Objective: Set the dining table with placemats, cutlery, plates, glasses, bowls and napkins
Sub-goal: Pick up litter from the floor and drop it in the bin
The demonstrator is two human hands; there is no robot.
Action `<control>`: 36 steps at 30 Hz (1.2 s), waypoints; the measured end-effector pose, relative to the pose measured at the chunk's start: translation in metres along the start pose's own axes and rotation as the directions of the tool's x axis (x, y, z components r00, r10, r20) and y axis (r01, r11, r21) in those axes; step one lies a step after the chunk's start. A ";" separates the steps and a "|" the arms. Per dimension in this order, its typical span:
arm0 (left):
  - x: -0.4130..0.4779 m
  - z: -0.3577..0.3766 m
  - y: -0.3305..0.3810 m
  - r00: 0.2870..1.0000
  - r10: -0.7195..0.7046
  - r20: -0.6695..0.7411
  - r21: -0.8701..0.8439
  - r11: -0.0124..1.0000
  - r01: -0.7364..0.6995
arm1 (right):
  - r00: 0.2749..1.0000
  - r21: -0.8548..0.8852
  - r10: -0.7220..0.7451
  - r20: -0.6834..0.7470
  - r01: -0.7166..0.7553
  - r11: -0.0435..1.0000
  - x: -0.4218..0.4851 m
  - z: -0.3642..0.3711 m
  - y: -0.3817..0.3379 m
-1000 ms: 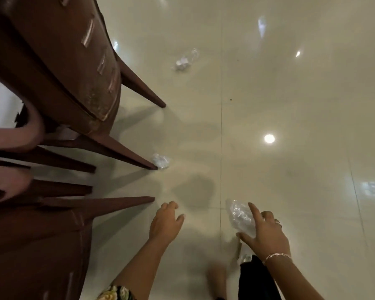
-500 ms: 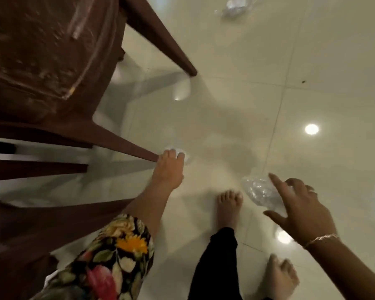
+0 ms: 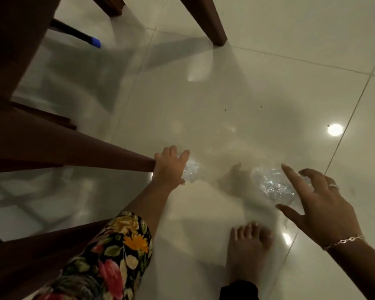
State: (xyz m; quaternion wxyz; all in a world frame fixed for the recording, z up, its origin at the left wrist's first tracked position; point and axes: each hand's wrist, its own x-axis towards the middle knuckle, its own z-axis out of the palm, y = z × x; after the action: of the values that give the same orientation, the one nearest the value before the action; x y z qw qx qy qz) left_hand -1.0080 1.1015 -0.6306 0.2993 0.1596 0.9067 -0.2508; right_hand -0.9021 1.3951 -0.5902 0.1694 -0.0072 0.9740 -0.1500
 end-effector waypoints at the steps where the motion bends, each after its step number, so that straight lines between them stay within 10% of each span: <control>1: -0.005 0.000 0.003 0.999 -0.006 -0.044 0.002 1.000 0.006 | 1.000 0.006 0.005 -0.001 -0.005 1.000 -0.002 -0.003 0.000; 8: -0.092 -0.047 0.045 0.994 -0.089 0.068 -0.370 0.923 0.107 | 0.998 0.013 0.058 -0.027 -0.058 0.998 -0.076 -0.053 -0.009; 19: -0.383 -0.126 0.073 0.901 -0.325 0.287 -0.750 0.510 0.422 | 0.999 -0.044 -0.032 0.012 0.032 0.999 -0.240 -0.212 -0.074; 36: -0.836 -0.014 0.069 0.735 -0.529 0.424 -0.837 0.083 0.542 | 0.869 -0.216 -0.377 0.321 0.455 0.864 -0.535 -0.242 -0.306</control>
State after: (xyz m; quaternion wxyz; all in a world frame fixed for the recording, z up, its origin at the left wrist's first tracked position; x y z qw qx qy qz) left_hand -0.3410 1.0493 -0.1249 0.2253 -0.3847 0.8667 0.2237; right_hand -0.4898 1.2078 -0.1075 0.2600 -0.2635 0.9281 -0.0393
